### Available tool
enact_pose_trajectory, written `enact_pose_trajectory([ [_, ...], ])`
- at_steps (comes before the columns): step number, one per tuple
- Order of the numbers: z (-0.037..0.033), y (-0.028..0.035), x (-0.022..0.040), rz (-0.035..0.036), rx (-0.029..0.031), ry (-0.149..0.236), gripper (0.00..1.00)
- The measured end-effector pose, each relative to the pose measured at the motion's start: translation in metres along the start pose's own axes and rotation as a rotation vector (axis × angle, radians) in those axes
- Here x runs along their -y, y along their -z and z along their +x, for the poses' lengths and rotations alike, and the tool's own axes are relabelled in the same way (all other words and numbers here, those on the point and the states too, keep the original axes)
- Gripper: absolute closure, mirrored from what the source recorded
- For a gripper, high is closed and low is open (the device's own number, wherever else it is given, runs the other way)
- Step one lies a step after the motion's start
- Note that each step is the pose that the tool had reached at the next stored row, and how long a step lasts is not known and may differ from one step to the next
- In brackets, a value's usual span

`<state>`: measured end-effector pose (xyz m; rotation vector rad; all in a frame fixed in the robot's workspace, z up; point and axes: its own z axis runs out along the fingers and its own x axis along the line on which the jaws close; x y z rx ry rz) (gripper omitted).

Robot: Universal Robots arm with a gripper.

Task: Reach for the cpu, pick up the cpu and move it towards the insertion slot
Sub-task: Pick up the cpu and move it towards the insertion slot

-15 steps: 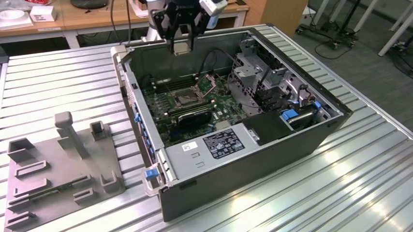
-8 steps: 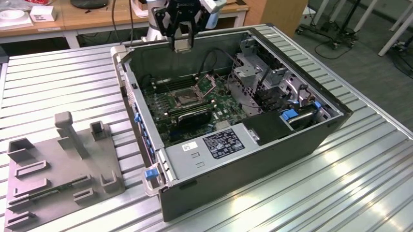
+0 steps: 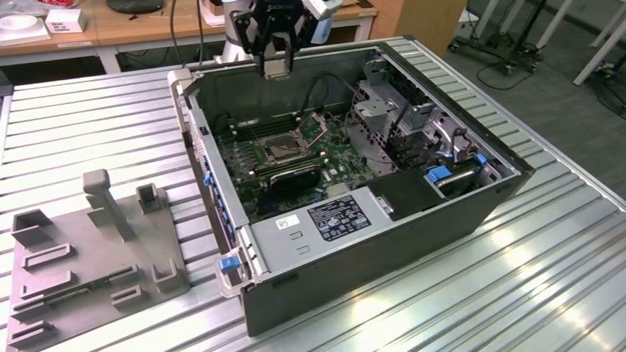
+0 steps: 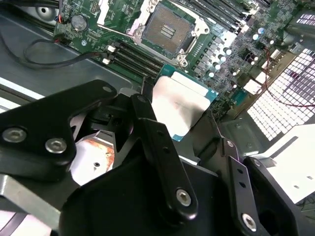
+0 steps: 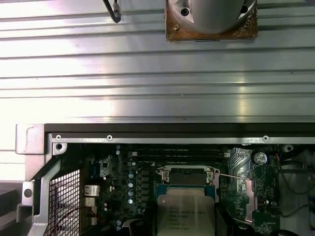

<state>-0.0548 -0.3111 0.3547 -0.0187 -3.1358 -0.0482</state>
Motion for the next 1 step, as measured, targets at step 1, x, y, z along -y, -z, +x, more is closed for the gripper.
enact_pose_trajectory([
  [1,0.0,0.0,0.0,-0.0001,0.0,0.0,0.46],
])
